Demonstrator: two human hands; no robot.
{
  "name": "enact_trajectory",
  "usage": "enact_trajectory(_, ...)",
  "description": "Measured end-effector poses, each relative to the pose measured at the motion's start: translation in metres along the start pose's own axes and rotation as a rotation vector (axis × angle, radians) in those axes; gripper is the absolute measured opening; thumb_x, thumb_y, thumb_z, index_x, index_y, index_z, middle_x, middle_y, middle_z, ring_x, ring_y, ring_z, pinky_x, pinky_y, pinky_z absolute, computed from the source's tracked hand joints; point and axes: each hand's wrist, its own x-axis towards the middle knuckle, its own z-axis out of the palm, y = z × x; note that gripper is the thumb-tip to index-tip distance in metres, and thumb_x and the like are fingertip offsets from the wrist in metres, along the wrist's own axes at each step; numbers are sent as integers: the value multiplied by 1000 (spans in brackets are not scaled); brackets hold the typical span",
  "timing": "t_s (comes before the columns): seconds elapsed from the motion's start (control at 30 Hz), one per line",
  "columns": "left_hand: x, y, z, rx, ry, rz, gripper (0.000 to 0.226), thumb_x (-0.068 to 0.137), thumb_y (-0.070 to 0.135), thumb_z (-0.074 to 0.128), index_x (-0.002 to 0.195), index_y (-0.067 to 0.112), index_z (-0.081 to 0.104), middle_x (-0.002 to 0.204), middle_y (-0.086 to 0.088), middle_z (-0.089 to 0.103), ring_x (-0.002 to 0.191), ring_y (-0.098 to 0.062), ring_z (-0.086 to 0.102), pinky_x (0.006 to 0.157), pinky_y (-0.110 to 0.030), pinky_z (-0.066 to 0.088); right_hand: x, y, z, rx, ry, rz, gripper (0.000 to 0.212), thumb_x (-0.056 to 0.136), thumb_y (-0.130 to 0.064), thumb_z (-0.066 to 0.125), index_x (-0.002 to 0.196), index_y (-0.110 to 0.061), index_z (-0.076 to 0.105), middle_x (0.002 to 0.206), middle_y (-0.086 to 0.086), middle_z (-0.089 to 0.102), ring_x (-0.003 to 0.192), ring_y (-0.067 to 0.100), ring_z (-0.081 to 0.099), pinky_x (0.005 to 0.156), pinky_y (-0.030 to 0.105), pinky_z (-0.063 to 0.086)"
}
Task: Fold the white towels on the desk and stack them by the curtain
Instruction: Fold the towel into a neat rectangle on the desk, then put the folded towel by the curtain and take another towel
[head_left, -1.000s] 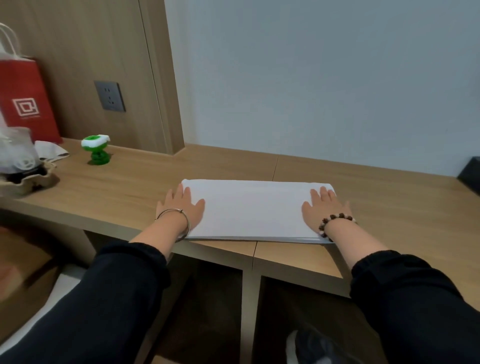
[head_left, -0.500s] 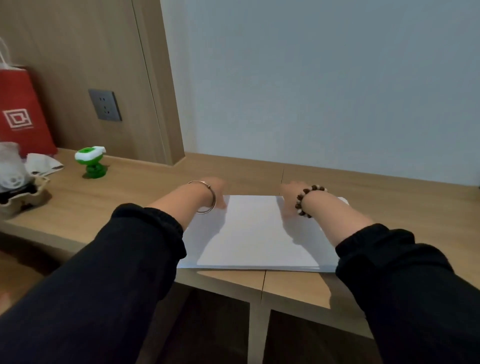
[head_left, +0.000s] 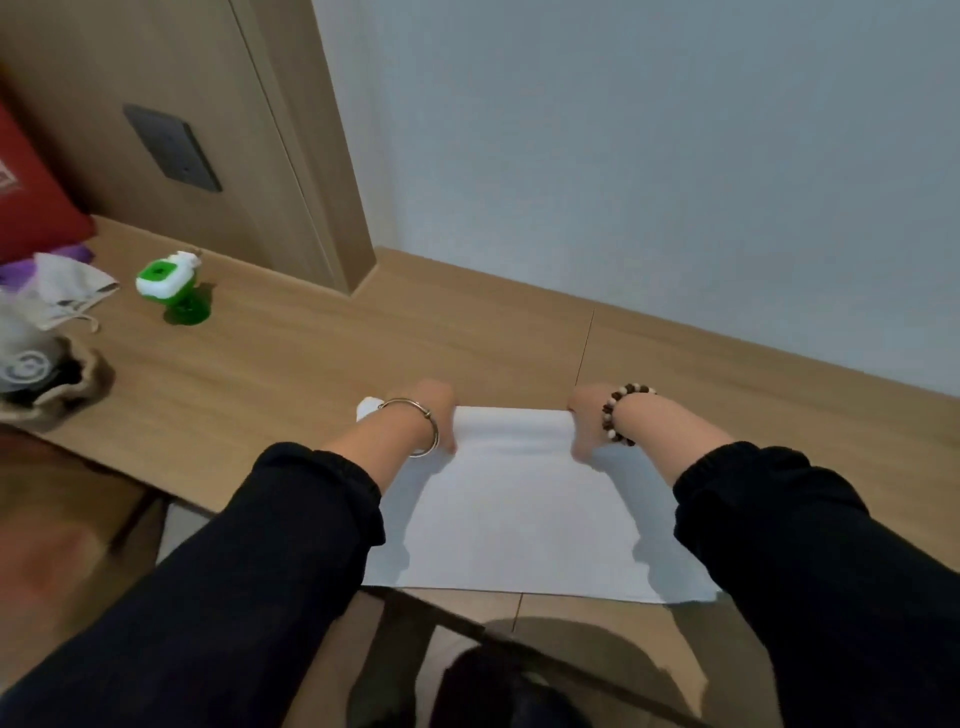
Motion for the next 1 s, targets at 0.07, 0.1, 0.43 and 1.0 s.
enact_trajectory(0.07, -15, -9, -1, -8, 38, -57, 26, 78, 29, 66, 101, 19, 62, 98, -1, 64, 83, -23, 58, 65, -28, 42, -24, -10, -10, 2, 9, -9, 16, 69, -16, 55, 55, -15, 47, 51, 1, 46, 39, 17, 43, 41, 17, 34)
enact_trajectory(0.1, -23, -14, -7, -25, 47, -81, 27, 79, 28, 65, 104, 20, 62, 101, -1, 64, 85, -24, 58, 66, -29, 42, -31, -17, -19, 5, 44, -34, 15, 75, -14, 54, 61, -13, 50, 56, 2, 50, 44, 19, 46, 41, 18, 36)
enact_trajectory(0.43, -111, -116, 31, -299, 181, -368, 16, 82, 20, 54, 97, 20, 59, 97, -5, 62, 90, -29, 60, 68, -32, 42, -66, -172, -43, -120, 215, -260, 19, 86, -3, 48, 68, -9, 47, 64, 5, 52, 52, 17, 49, 47, 26, 41)
enact_trajectory(1.0, -416, -322, 322, -813, 331, -1139, 13, 86, 19, 40, 76, 23, 48, 71, 1, 53, 64, -24, 49, 60, -30, 38, -170, -596, 104, -540, 143, -853, 15, 86, 1, 43, 77, -7, 52, 73, 10, 57, 56, 22, 55, 39, 23, 37)
